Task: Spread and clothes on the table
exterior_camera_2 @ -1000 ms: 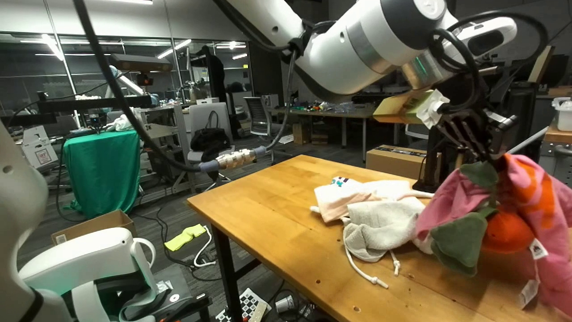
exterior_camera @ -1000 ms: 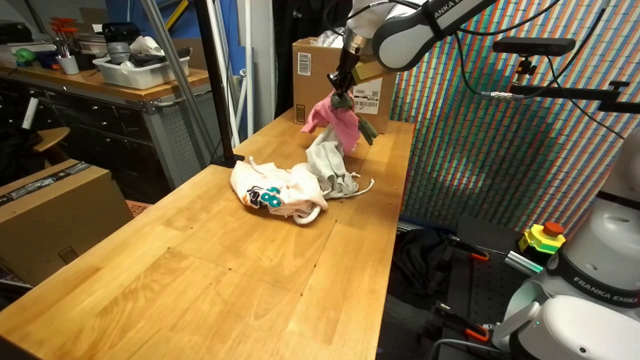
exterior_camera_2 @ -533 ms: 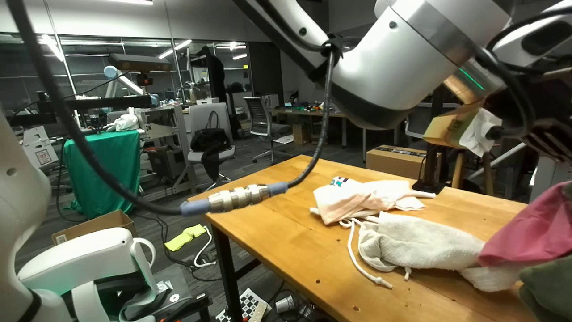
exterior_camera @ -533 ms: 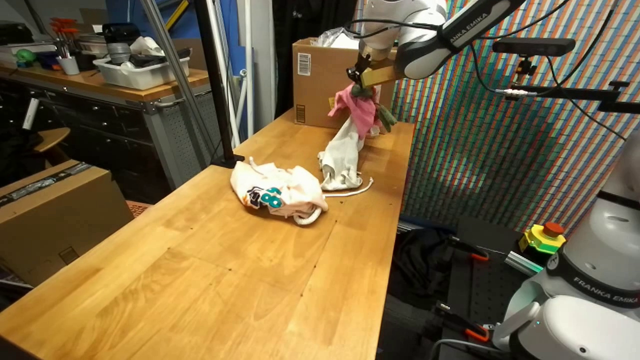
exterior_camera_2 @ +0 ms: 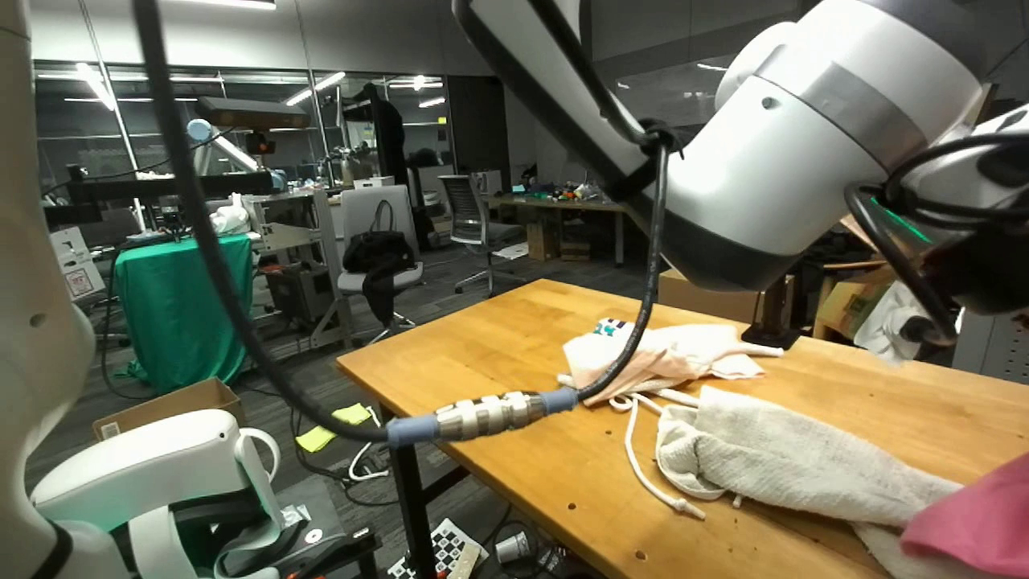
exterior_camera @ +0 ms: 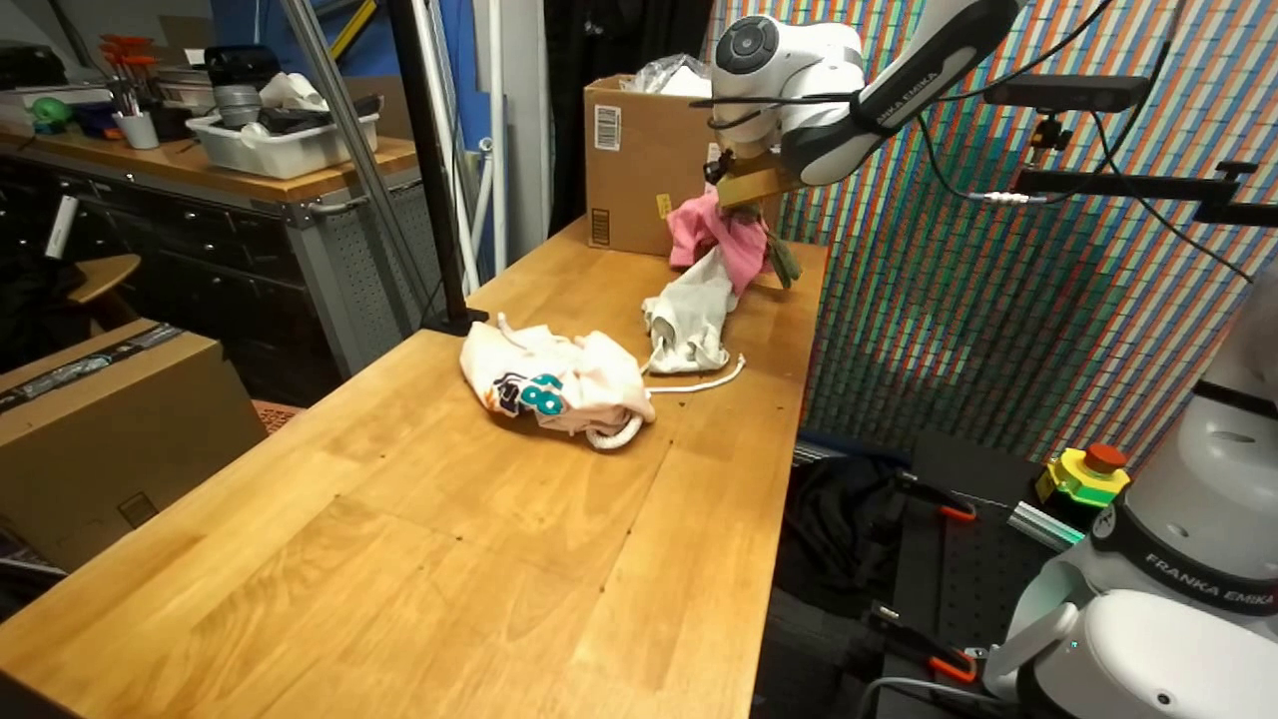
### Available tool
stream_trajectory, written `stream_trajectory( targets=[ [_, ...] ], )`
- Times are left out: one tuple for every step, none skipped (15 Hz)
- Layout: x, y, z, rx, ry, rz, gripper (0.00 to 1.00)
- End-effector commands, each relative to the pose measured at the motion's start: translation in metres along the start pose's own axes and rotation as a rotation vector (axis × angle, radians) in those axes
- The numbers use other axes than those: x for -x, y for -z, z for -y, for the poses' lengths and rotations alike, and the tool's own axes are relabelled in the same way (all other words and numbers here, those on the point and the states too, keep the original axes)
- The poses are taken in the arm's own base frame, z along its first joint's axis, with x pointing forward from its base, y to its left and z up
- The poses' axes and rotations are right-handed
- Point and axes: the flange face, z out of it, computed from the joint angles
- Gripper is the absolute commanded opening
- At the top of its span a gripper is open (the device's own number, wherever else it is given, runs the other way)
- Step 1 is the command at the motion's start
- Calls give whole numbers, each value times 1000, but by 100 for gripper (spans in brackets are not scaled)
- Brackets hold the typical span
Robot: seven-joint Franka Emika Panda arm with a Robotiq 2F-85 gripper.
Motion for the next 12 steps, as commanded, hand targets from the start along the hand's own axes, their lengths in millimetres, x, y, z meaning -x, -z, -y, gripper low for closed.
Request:
stream_trajectory(
  targets=[
    [-8, -6, 11, 55, -9, -31, 58],
    [-8, -6, 14, 61, -8, -32, 65],
    [-9, -2, 16, 60, -2, -31, 72],
    [-9, 2, 18, 56, 2, -30, 81],
    [-7, 9, 21, 38, 12, -21, 87],
    [-5, 17, 25, 22, 24, -15, 94],
    [-1, 27, 30, -2, 37, -12, 100],
    [3, 35, 34, -28, 52, -2, 100],
    [10, 46, 41, -67, 77, 18, 100],
    [16, 56, 46, -98, 94, 34, 100],
    [24, 66, 51, -144, 126, 58, 100],
    [31, 77, 57, -186, 154, 80, 100]
  ],
)
